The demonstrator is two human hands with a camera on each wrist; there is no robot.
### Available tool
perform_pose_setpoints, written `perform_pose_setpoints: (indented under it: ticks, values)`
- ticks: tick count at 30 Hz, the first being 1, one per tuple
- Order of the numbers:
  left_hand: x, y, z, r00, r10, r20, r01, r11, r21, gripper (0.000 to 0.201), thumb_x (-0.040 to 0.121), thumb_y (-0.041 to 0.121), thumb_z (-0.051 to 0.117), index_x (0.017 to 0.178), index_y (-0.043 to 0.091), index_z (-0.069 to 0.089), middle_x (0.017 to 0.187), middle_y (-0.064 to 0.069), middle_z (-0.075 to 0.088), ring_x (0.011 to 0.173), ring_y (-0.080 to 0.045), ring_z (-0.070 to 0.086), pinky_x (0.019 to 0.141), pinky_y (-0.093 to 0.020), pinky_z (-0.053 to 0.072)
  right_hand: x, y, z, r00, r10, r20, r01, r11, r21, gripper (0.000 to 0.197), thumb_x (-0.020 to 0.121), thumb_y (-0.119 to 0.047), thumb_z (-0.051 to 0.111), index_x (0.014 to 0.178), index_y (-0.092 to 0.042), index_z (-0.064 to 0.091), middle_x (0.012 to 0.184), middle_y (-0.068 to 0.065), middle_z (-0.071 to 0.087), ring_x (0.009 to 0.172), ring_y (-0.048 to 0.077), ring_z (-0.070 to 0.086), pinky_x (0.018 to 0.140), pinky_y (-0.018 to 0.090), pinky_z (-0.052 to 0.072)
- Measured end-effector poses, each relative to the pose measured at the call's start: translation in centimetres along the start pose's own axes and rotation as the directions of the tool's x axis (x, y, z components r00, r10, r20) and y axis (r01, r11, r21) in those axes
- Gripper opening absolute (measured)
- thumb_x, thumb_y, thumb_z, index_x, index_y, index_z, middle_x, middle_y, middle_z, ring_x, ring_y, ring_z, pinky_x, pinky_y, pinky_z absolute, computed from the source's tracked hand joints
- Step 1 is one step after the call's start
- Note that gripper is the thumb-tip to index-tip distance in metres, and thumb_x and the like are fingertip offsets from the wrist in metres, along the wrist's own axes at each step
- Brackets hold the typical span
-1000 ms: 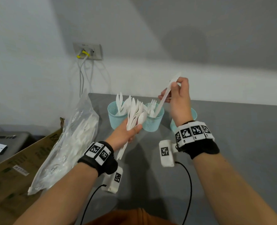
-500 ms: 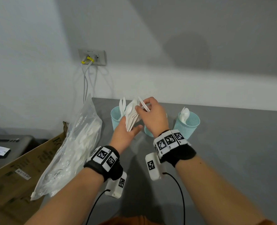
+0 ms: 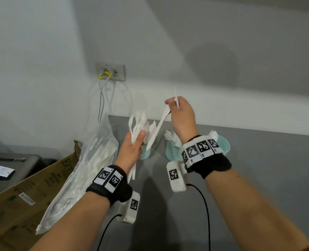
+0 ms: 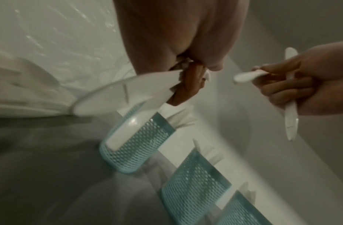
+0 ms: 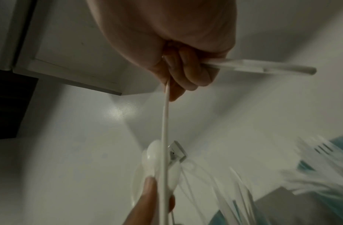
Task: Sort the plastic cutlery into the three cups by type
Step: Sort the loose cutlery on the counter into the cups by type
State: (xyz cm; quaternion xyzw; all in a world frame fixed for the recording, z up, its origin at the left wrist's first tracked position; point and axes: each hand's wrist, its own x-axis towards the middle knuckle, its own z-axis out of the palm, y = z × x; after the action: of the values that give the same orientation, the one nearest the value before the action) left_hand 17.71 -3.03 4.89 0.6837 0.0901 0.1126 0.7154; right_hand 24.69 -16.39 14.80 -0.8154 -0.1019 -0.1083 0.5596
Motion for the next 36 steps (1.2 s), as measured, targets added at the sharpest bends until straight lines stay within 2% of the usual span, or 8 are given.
perform_pose_setpoints:
  ticks: [4, 9, 14, 18, 24, 30, 33, 36]
  values:
    - [0.7, -0.2, -1.9, 0.994, -0.043, -0.096, 0.038, 0.998, -0.049, 0.038, 0.092, 0.056, 0.047, 0.110, 0.023, 0.054, 0.074, 0.004, 0.046, 0.052, -0.006, 0.038, 0.045, -0.019, 0.033, 1.3, -0.7, 1.1, 0.994, -0.091, -0.059, 0.090, 0.996, -0.018, 0.025, 0.097, -0.036, 0.044, 0.101, -0.021, 0.063, 0.086, 0.003, 0.064, 0.077, 0.017, 0.056, 0.066, 0.018, 0.042]
    - [1.4, 0.5, -2.5, 0.983, -0.119, -0.140, 0.093, 0.980, -0.178, 0.058, 0.093, 0.062, 0.036, 0.109, 0.010, 0.056, 0.072, 0.002, 0.048, 0.044, -0.006, 0.033, 0.038, -0.016, 0.028, 0.7, 2.6, 5.5, 0.991, 0.008, 0.135, 0.009, 0.992, -0.128, 0.022, 0.094, -0.036, 0.053, 0.098, -0.022, 0.070, 0.092, 0.003, 0.070, 0.085, 0.022, 0.064, 0.082, 0.037, 0.051]
    - [1.7, 0.7, -3.0, 0.984, -0.111, -0.140, 0.087, 0.982, -0.166, 0.055, 0.095, 0.056, 0.037, 0.115, 0.009, 0.055, 0.077, 0.001, 0.050, 0.043, -0.003, 0.037, 0.038, -0.014, 0.030, -0.2, 4.9, 6.9, 0.924, 0.185, 0.335, -0.072, 0.944, -0.323, 0.024, 0.086, -0.037, 0.064, 0.099, -0.019, 0.071, 0.095, 0.007, 0.071, 0.087, 0.025, 0.067, 0.081, 0.038, 0.053]
    - [1.5, 0.9, -3.2, 0.985, -0.079, -0.156, 0.060, 0.990, -0.124, 0.052, 0.097, 0.054, 0.036, 0.124, 0.013, 0.050, 0.079, 0.004, 0.048, 0.050, -0.004, 0.036, 0.042, -0.014, 0.035, 1.0, 2.8, 6.4, 0.970, 0.070, 0.231, -0.010, 0.968, -0.251, 0.036, 0.097, -0.039, 0.043, 0.118, -0.013, 0.058, 0.111, 0.006, 0.044, 0.082, 0.019, 0.052, 0.088, 0.029, 0.043]
    - [1.4, 0.8, -3.4, 0.977, -0.092, -0.193, 0.070, 0.990, -0.119, 0.050, 0.099, 0.051, 0.030, 0.129, 0.015, 0.046, 0.079, 0.004, 0.048, 0.050, -0.005, 0.034, 0.042, -0.015, 0.033, 2.1, 1.2, 6.0, 0.984, -0.087, 0.155, 0.094, 0.995, -0.037, 0.037, 0.103, -0.036, 0.030, 0.119, -0.028, 0.062, 0.108, 0.003, 0.043, 0.091, 0.005, 0.042, 0.088, 0.019, 0.028]
    - [1.5, 1.1, -3.0, 0.977, -0.087, -0.196, 0.058, 0.988, -0.145, 0.041, 0.100, 0.049, 0.028, 0.120, 0.019, 0.048, 0.077, 0.004, 0.049, 0.047, -0.004, 0.035, 0.042, -0.015, 0.033, 2.0, 4.2, 8.2, 0.968, -0.014, 0.250, 0.042, 0.993, -0.108, 0.032, 0.100, -0.031, 0.039, 0.119, -0.020, 0.062, 0.102, 0.008, 0.058, 0.095, 0.032, 0.061, 0.094, 0.046, 0.048]
    - [1.7, 1.4, -2.9, 0.976, -0.092, -0.199, 0.059, 0.984, -0.169, 0.038, 0.101, 0.047, 0.027, 0.116, 0.021, 0.049, 0.076, 0.004, 0.048, 0.047, -0.004, 0.034, 0.041, -0.015, 0.032, 1.8, 4.7, 8.2, 0.953, 0.035, 0.300, 0.017, 0.985, -0.170, 0.038, 0.095, -0.036, 0.051, 0.127, -0.017, 0.058, 0.107, 0.006, 0.056, 0.099, 0.020, 0.054, 0.098, 0.032, 0.042]
    - [2.1, 1.5, -2.7, 0.975, -0.087, -0.206, 0.054, 0.986, -0.159, 0.041, 0.101, 0.047, 0.026, 0.124, 0.019, 0.045, 0.078, 0.004, 0.048, 0.049, -0.005, 0.035, 0.042, -0.015, 0.033, 1.1, 4.2, 8.0, 0.975, -0.057, 0.215, 0.096, 0.980, -0.172, 0.023, 0.093, -0.034, 0.053, 0.108, -0.022, 0.065, 0.102, -0.001, 0.057, 0.099, 0.014, 0.046, 0.090, 0.024, 0.034]
